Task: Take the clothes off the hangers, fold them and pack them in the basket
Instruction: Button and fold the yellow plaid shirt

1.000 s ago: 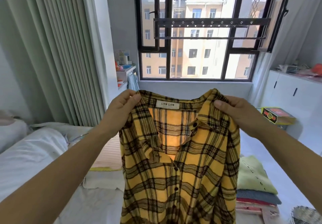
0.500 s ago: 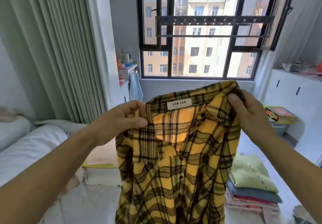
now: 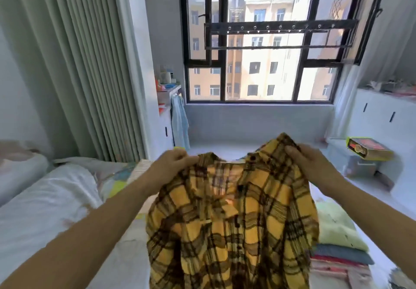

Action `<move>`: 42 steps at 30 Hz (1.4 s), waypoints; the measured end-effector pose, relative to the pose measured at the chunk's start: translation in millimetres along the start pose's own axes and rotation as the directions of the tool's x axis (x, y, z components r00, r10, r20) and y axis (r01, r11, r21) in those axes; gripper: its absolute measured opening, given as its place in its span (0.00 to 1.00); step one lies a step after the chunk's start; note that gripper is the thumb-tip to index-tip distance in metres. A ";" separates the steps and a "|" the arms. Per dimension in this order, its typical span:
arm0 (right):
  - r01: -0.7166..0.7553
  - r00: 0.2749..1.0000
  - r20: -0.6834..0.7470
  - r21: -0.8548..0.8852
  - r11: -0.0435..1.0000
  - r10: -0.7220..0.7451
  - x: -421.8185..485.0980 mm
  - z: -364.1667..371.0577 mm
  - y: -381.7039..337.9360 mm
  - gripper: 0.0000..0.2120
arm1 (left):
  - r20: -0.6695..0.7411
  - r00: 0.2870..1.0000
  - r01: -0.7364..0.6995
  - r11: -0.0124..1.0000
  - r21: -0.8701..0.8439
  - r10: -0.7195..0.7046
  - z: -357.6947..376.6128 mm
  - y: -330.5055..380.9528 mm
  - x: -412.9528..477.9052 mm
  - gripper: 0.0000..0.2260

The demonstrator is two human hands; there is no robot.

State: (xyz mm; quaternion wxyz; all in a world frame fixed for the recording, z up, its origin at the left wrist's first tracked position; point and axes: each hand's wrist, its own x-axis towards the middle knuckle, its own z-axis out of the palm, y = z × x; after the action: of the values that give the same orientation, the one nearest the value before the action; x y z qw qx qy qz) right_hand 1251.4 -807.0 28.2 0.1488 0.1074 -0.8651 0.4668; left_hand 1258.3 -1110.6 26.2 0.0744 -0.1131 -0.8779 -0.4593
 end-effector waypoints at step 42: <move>-0.525 0.806 0.109 -0.324 0.787 0.582 -65.0 290.8 349.7 0.07 | -0.060 0.654 0.744 0.656 -0.126 -0.754 260.3 -368.9 7.9 0.06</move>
State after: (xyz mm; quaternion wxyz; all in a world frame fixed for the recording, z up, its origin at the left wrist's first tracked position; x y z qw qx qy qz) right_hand 1152.8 -858.9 -417.5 -0.0709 -0.1271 -0.9253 0.3501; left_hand 1145.3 -1099.1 -410.8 -0.0802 0.2805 -0.8194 -0.4934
